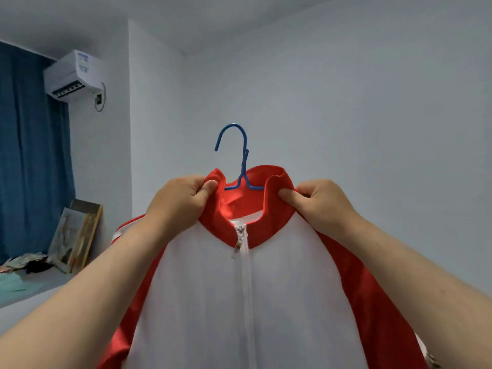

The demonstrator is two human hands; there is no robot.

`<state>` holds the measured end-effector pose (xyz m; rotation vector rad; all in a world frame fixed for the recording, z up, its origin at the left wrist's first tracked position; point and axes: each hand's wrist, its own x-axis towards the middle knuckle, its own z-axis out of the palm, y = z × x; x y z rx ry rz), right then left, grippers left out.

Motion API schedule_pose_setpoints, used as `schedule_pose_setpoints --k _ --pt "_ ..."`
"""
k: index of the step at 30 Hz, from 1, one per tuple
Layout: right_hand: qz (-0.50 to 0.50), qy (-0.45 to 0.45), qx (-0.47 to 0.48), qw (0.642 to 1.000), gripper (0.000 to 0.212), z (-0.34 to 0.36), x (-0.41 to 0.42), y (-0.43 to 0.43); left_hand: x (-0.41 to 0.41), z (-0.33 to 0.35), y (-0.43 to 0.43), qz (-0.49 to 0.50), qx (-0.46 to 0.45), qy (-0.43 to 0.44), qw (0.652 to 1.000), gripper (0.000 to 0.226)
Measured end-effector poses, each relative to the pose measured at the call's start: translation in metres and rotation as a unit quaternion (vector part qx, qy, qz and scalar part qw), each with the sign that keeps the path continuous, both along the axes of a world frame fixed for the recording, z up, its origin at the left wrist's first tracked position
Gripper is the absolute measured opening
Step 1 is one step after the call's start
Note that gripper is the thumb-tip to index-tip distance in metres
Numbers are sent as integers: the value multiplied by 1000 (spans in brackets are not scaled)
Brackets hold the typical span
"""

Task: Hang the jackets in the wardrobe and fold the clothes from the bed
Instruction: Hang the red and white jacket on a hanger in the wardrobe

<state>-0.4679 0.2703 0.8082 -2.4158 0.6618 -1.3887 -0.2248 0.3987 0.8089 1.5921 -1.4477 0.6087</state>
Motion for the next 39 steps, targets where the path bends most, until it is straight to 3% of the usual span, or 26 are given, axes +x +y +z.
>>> schedule_pose_setpoints --k 6,11,16,19,22,26,31,35,39 --pt "-50 21 -1 999 46 17 -90 -18 -74 14 -57 -122 -17 48 991 46" --pt "-156 -66 44 985 54 18 -140 -44 -120 26 -109 -191 -76 102 973 47" --pt "-211 -26 45 976 52 9 -174 -74 -150 20 -167 -289 -44 50 955 58" --pt "-202 0 74 977 67 -2 -194 -90 -162 8 -212 -336 -18 30 941 59" --pt "-224 10 83 971 49 -15 -217 -111 -179 -5 -267 -374 6 18 927 56" --pt "-318 2 94 944 38 -31 -252 -135 -223 -19 -326 -438 28 -7 898 32" --pt "-443 -36 117 888 44 -60 -301 -140 -294 -46 -376 -513 38 -3 858 44" --pt "-516 -62 144 842 44 -88 -342 -127 -356 -71 -392 -611 94 53 784 29" --pt "-572 -92 140 803 43 -112 -385 -107 -414 -95 -407 -652 112 24 749 44"
